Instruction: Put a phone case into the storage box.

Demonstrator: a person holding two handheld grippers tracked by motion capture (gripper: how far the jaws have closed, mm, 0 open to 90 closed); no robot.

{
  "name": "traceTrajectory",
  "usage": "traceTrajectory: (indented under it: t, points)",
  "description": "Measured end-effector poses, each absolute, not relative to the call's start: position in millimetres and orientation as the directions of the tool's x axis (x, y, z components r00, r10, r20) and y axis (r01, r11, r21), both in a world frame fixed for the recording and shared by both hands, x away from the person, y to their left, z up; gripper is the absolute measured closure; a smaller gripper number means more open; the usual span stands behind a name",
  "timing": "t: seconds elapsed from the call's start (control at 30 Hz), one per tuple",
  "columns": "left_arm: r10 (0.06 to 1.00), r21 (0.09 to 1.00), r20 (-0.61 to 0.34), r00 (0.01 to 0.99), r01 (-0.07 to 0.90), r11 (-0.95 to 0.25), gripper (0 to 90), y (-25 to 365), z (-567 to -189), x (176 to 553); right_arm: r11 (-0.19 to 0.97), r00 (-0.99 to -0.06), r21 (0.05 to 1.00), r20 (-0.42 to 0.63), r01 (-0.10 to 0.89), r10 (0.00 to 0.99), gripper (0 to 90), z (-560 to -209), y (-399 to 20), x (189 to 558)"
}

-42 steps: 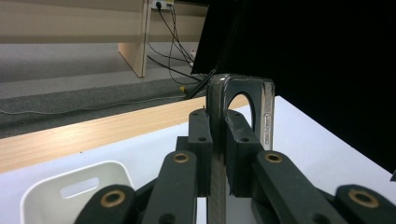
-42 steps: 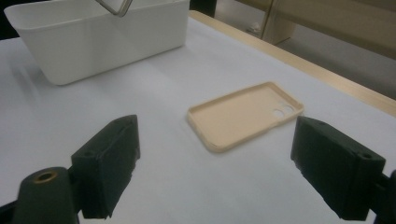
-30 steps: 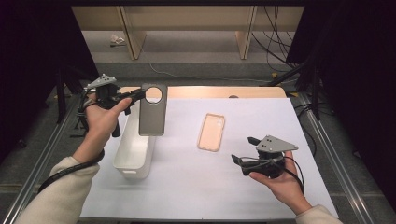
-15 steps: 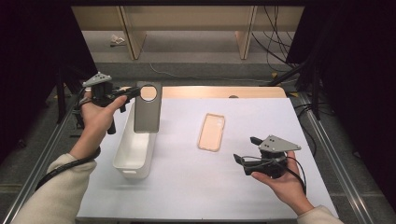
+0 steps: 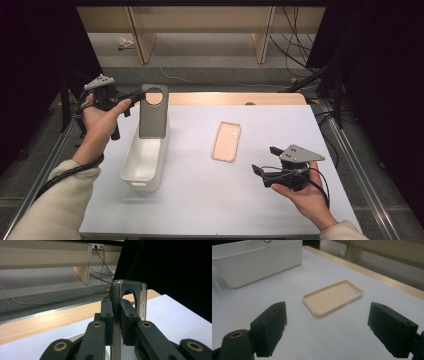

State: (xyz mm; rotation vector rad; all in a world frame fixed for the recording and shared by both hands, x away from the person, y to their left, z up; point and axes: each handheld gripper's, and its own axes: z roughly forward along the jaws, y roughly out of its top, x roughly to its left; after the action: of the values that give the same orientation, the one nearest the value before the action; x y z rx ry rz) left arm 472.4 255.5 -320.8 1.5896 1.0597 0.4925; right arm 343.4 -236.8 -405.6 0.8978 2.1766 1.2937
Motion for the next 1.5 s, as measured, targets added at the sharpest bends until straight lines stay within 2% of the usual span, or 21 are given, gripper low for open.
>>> traceTrajectory:
  t: [0.63, 1.5]
  points:
    - [0.834, 0.932, -0.211, 0.509, 0.363, 0.014, 81.8, 264, -323, 487, 0.344, -0.685, 0.887, -0.045, 0.307, 0.728, 16.5, -406, -238, 344]
    - [0.850, 0.937, -0.159, 0.503, 0.347, -0.030, 81.9, 265, -324, 506, 0.339, -0.687, 0.888, -0.036, 0.312, 0.726, 16.5, -407, -239, 345]
